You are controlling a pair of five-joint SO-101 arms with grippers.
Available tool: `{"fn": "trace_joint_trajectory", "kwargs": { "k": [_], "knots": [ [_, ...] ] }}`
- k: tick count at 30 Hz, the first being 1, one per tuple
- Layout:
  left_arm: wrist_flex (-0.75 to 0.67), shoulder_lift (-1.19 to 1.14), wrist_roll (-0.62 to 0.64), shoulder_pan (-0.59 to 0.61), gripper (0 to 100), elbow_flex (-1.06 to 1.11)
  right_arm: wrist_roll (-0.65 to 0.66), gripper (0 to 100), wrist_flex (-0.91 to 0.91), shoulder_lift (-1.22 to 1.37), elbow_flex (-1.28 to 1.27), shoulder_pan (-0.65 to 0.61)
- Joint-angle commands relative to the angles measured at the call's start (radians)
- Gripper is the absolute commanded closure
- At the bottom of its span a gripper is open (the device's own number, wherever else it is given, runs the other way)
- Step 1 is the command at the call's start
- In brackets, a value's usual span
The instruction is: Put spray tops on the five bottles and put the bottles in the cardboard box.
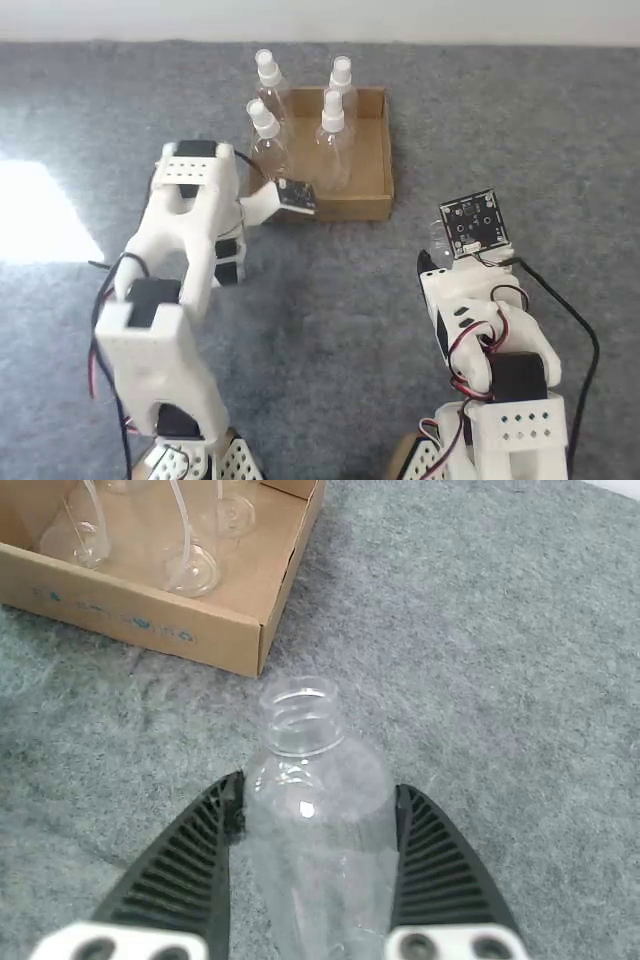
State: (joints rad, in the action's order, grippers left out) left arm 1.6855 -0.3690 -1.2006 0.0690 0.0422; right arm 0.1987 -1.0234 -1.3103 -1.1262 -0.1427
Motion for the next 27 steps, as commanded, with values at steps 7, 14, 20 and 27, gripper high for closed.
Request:
{"fn": "trace_joint_trajectory", "kwargs": {
  "k": [7, 14, 20, 27],
  "knots": [
    [0.023, 0.296, 0.155, -0.002, 99, -0.028, 0.006, 96.8, 0.013, -0.025, 0.015, 0.002],
    [0.017, 0.456, 0.279, 0.000, 99, -0.028, -0.026, 96.8, 0.012, -0.025, 0.015, 0.001],
    [-0.072, 0.552, 0.450, -0.003, 99, -0.028, -0.078, 96.8, 0.013, -0.027, 0.017, -0.042],
    [-0.138, 0.651, 0.680, -0.006, 99, -0.028, -0.080, 96.8, -0.001, -0.027, 0.018, -0.105]
  ]
}}
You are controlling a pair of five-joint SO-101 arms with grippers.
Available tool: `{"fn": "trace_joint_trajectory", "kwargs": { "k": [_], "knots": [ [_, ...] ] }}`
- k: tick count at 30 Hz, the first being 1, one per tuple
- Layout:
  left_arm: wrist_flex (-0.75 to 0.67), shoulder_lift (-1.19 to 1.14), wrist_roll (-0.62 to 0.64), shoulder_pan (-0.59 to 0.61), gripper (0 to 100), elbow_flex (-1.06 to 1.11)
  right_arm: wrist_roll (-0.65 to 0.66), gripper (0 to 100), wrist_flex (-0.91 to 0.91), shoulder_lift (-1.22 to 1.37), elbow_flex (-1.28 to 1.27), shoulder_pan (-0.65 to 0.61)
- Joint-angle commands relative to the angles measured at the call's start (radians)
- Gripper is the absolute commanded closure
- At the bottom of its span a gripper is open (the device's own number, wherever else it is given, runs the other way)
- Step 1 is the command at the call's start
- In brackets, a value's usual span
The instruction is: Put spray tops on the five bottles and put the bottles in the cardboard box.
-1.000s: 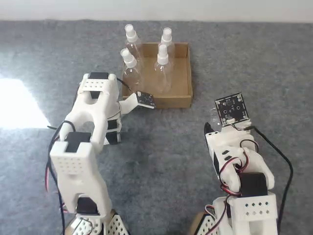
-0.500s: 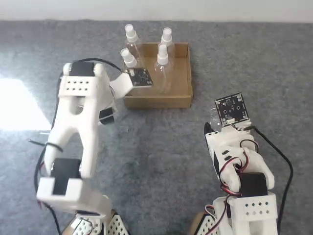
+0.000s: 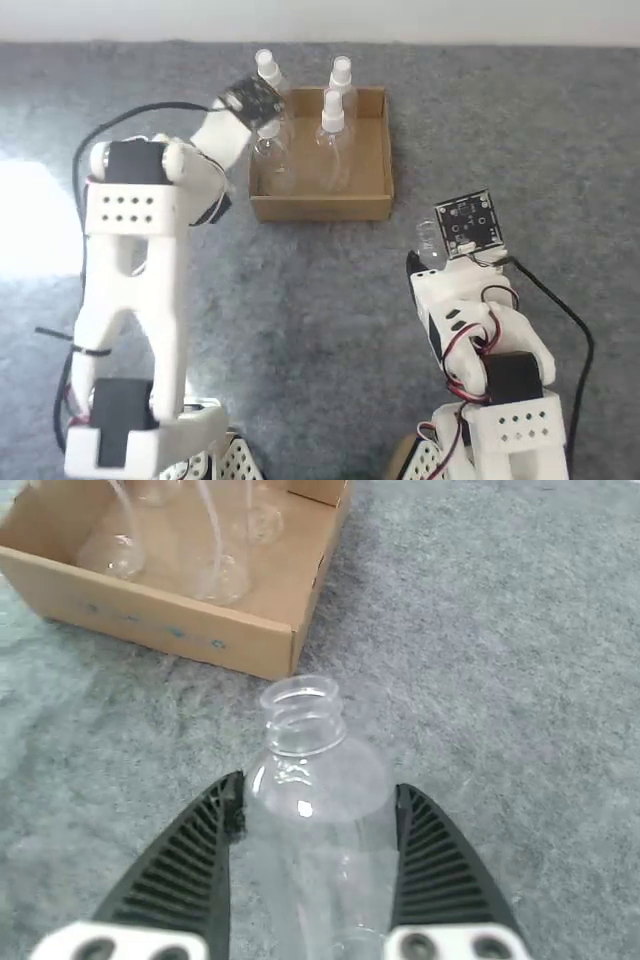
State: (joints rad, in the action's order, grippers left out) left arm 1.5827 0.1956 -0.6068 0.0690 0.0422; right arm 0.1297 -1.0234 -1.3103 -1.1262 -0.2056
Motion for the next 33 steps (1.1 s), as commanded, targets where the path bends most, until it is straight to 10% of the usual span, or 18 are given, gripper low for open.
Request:
{"fn": "trace_joint_trajectory", "kwargs": {
  "k": [1, 33],
  "knots": [
    [-0.044, 0.104, 0.115, -0.006, 99, -0.028, -0.011, 96.8, -0.001, -0.027, 0.018, -0.056],
    [-0.180, 0.364, 0.660, -0.109, 99, -0.027, -0.144, 96.6, -0.019, -0.466, -0.110, -0.110]
  ]
}}
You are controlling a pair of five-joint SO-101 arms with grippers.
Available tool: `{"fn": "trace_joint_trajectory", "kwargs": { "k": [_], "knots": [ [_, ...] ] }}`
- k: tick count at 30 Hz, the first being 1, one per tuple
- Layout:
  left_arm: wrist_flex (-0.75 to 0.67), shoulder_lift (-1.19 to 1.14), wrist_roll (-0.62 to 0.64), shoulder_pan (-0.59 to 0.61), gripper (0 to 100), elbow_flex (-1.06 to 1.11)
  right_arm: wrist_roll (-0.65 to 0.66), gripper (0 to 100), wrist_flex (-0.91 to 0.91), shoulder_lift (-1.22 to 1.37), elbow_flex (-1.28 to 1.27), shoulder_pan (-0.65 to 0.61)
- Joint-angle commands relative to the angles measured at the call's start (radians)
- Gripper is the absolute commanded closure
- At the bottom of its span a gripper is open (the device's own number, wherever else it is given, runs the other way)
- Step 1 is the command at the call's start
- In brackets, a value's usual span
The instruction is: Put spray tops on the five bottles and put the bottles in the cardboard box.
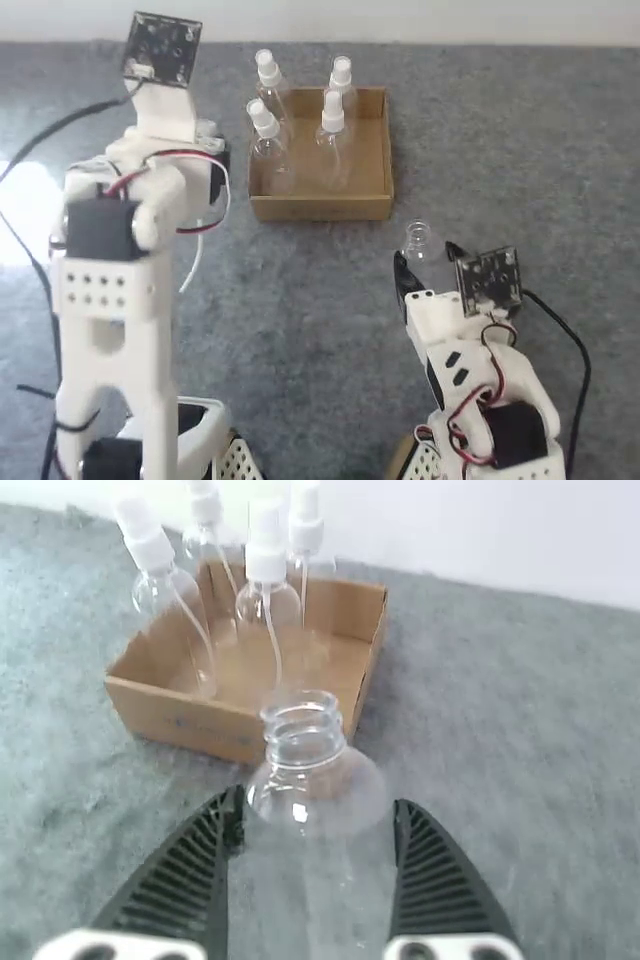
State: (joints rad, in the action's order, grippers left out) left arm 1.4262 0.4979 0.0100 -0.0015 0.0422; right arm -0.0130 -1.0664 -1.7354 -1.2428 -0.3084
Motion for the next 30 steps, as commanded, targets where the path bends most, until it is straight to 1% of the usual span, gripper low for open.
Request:
{"fn": "trace_joint_trajectory", "kwargs": {
  "k": [1, 6, 8, 10, 14, 17, 18, 21, 24, 27, 30],
  "knots": [
    [-0.023, 0.066, 0.060, -0.051, 99, -0.027, -0.002, 96.5, 0.024, -0.041, 0.005, -0.007],
    [-0.025, 0.072, 0.158, -0.071, 99, -0.033, -0.002, 96.7, 0.024, -0.045, 0.005, -0.008],
    [-0.035, 0.095, 0.186, -0.086, 99, -0.025, -0.002, 96.8, 0.024, -0.047, 0.002, -0.028],
    [-0.037, 0.141, 0.203, -0.106, 99, -0.019, -0.002, 96.8, 0.039, -0.048, -0.015, -0.056],
    [-0.037, 0.265, 0.213, -0.187, 99, -0.015, -0.002, 96.9, 0.071, -0.050, -0.046, -0.093],
    [-0.040, 0.310, 0.215, -0.227, 99, -0.015, -0.002, 96.9, 0.071, -0.050, -0.048, -0.111],
    [-0.046, 0.316, 0.221, -0.232, 99, -0.015, -0.002, 96.9, 0.071, -0.050, -0.048, -0.119],
    [-0.066, 0.325, 0.293, -0.233, 99, 0.001, -0.002, 96.9, 0.073, -0.050, -0.049, -0.139],
    [-0.100, 0.325, 0.315, -0.236, 99, 0.005, -0.002, 96.9, 0.084, -0.050, -0.051, -0.159],
    [-0.150, 0.325, 0.327, -0.238, 99, 0.005, -0.002, 96.9, 0.130, -0.050, -0.080, -0.177],
    [-0.203, 0.325, 0.384, -0.238, 99, 0.005, -0.002, 96.9, 0.194, -0.050, -0.123, -0.203]
  ]
}}
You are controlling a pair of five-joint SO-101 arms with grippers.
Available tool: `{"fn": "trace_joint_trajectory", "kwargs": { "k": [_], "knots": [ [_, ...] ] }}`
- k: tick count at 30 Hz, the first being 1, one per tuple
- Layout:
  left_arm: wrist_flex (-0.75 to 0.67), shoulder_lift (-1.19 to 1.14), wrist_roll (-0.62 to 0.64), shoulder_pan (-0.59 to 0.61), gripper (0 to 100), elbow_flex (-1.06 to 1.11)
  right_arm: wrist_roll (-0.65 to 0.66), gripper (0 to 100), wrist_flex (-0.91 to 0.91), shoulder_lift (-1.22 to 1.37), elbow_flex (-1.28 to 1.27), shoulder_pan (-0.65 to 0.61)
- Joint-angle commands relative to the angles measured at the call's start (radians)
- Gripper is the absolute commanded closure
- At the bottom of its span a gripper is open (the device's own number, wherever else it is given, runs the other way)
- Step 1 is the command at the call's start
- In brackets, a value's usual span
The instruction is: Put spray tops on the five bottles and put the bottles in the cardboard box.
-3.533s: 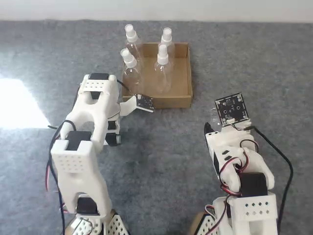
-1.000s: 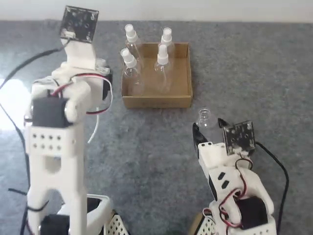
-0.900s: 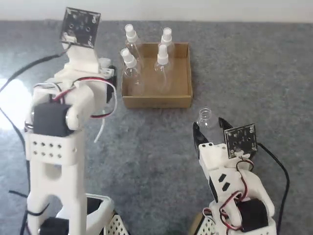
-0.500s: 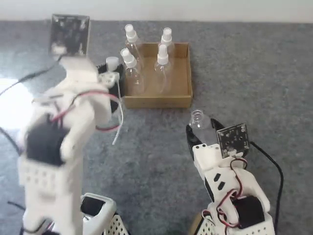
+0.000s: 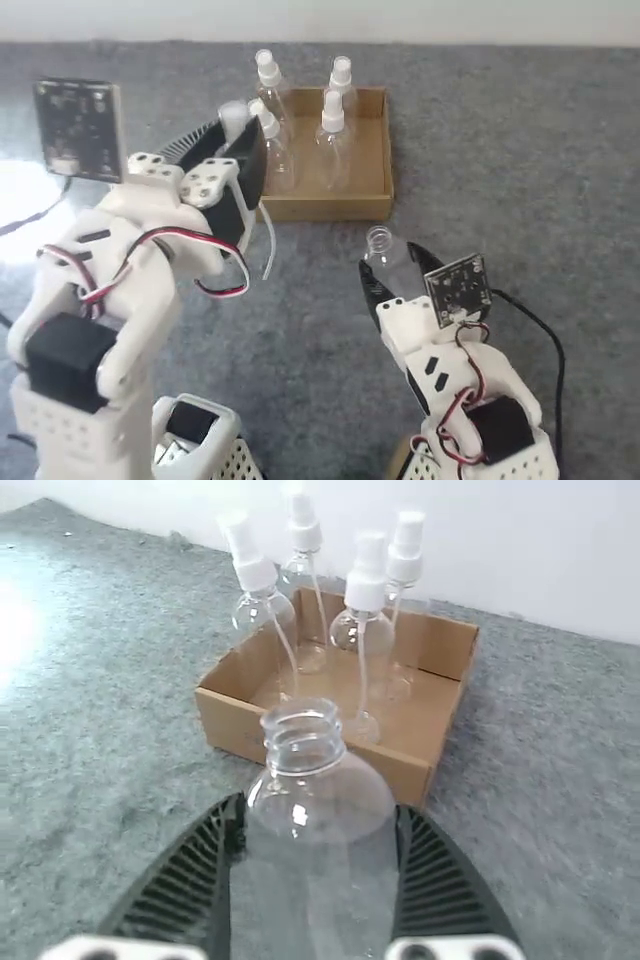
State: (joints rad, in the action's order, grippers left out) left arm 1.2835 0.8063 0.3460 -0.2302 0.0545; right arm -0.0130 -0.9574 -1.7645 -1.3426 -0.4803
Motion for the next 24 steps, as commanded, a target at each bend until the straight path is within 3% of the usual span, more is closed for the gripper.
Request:
{"fn": "trace_joint_trajectory", "kwargs": {
  "k": [1, 8, 17, 24],
  "knots": [
    [-0.078, 0.017, 0.058, -0.009, 99, -0.007, -0.002, 96.9, 0.110, -0.021, -0.034, -0.035],
    [-0.222, 0.017, 0.086, -0.084, 99, 0.030, -0.002, 96.9, 0.217, -0.022, -0.083, -0.028],
    [-0.554, 0.017, 0.086, -0.123, 99, 0.254, -0.008, 96.8, 0.217, -0.022, -0.086, -0.028],
    [-0.614, 0.017, 0.101, -0.147, 99, 0.295, -0.009, 96.8, 0.225, -0.022, -0.117, -0.033]
  ]
}}
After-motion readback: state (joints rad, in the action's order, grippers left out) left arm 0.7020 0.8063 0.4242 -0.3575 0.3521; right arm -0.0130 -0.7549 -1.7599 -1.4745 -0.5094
